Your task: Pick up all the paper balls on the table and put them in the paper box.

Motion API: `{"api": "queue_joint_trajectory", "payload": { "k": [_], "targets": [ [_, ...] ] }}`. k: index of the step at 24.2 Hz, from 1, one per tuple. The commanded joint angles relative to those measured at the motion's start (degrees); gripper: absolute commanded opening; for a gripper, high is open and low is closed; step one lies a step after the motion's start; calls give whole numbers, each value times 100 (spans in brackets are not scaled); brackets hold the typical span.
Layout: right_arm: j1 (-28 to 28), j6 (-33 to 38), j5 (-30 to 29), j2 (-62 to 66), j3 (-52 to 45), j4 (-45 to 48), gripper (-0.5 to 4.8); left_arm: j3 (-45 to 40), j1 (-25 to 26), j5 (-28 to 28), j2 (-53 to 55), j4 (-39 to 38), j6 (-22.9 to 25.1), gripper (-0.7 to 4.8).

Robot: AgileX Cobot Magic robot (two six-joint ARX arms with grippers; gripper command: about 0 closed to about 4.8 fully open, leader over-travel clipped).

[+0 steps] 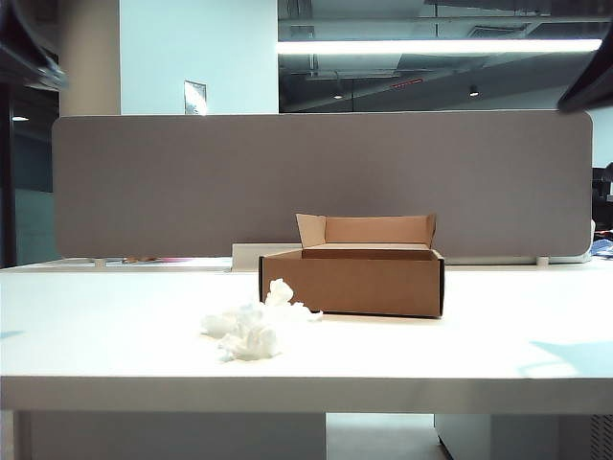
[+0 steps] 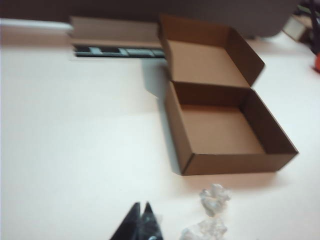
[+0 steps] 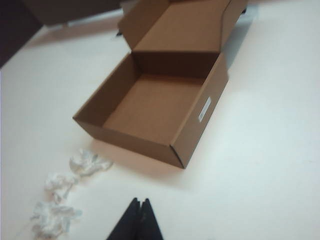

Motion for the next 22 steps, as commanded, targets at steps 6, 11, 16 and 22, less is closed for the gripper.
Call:
{"api": "queue_joint_trajectory", "payload": {
  "k": [6,11,16,22],
  "targets": [
    [553,-302,0,852,238,245,-5,446,-621,26,1012,98,409,-6],
    [789,-358,-11,1303,238,365,-5,811,-1088,-66,1932,-44,645,-6],
    [916,-417,-61,1545,240,354,-5,1438,-1322,-227,2732,-723,894,-6],
    [1344,-542,-498,1692,240,337,-5,2011,-1565,-219,3432,-1451,1331,-6]
  ]
}}
